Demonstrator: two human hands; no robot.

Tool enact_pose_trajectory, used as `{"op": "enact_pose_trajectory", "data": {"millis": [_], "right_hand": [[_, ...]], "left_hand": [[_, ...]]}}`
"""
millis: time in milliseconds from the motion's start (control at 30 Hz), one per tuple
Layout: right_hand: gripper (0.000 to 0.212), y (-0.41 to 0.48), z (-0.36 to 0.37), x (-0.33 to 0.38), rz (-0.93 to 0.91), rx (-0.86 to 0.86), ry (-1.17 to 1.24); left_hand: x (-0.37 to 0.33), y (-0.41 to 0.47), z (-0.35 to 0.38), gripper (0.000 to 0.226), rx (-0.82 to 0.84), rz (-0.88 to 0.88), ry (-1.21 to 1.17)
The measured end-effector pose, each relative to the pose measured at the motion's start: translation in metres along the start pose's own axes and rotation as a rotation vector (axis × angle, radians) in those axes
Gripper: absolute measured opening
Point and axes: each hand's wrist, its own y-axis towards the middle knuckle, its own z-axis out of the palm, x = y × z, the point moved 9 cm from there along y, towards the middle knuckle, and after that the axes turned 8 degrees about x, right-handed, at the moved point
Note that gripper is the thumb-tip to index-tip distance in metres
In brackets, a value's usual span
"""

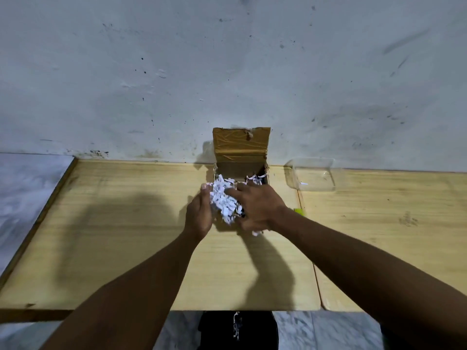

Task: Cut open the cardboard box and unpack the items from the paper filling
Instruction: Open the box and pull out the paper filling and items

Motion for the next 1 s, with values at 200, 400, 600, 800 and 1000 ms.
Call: {"op": "enact_pose_trajectory", "data": {"millis": [200, 400, 600, 800, 1000], "right_hand": [[0.080, -0.023, 0.098, 0.021, 0.041, 0.228, 0.078], [0.088, -0.026, 0.139, 0.021, 0.104, 0.161, 0.153], [0.100, -0.030, 0.147, 0.015, 0.072, 0.034, 0.132], [0.096, -0.033, 0.152, 0.014, 0.053, 0.000, 0.173], [0.099, -0.032, 0.149, 0.010, 0.008, 0.023, 0.213]], "left_hand": [[0.058, -0.040, 0.009, 0.049, 0.045, 0.096, 0.332], [0.114, -0.040, 0.034, 0.079, 0.229, 0.159, 1.036], [0.135, -0.039, 0.035, 0.067, 0.175, 0.216, 1.194], [0.135, -0.038, 0.035, 0.067, 0.182, 0.234, 1.176], [0.136, -0.038, 0.034, 0.069, 0.220, 0.221, 1.156]]}}
